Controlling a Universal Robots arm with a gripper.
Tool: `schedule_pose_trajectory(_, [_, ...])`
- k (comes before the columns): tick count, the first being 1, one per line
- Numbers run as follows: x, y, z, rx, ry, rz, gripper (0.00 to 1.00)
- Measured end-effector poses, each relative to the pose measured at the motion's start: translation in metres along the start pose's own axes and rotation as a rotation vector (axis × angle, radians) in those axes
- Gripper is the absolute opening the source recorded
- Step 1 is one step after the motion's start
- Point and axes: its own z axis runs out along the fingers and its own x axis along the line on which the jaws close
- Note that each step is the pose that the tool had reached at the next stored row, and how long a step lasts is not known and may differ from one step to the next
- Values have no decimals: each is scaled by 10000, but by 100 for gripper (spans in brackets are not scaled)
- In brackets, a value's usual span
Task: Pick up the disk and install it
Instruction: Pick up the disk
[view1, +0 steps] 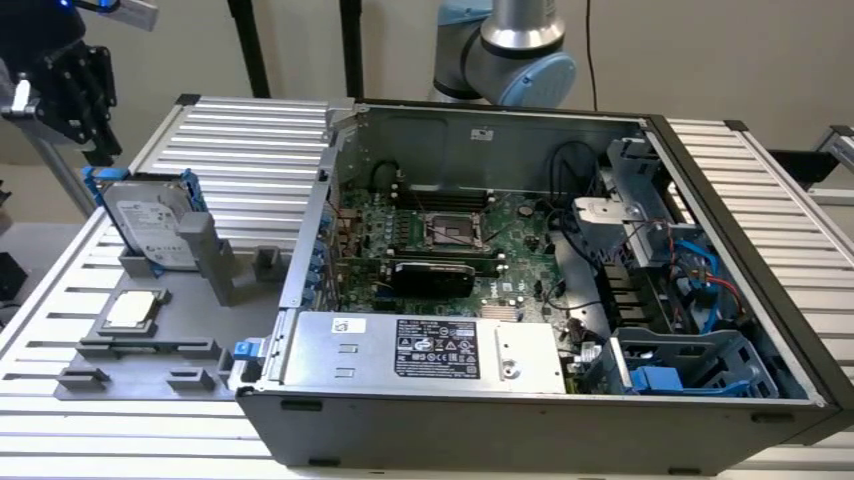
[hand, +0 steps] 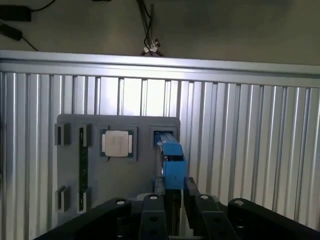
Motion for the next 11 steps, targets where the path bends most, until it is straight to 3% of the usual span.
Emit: schedule_pose_trajectory(11, [-3,44,172,6,-109,-1,100])
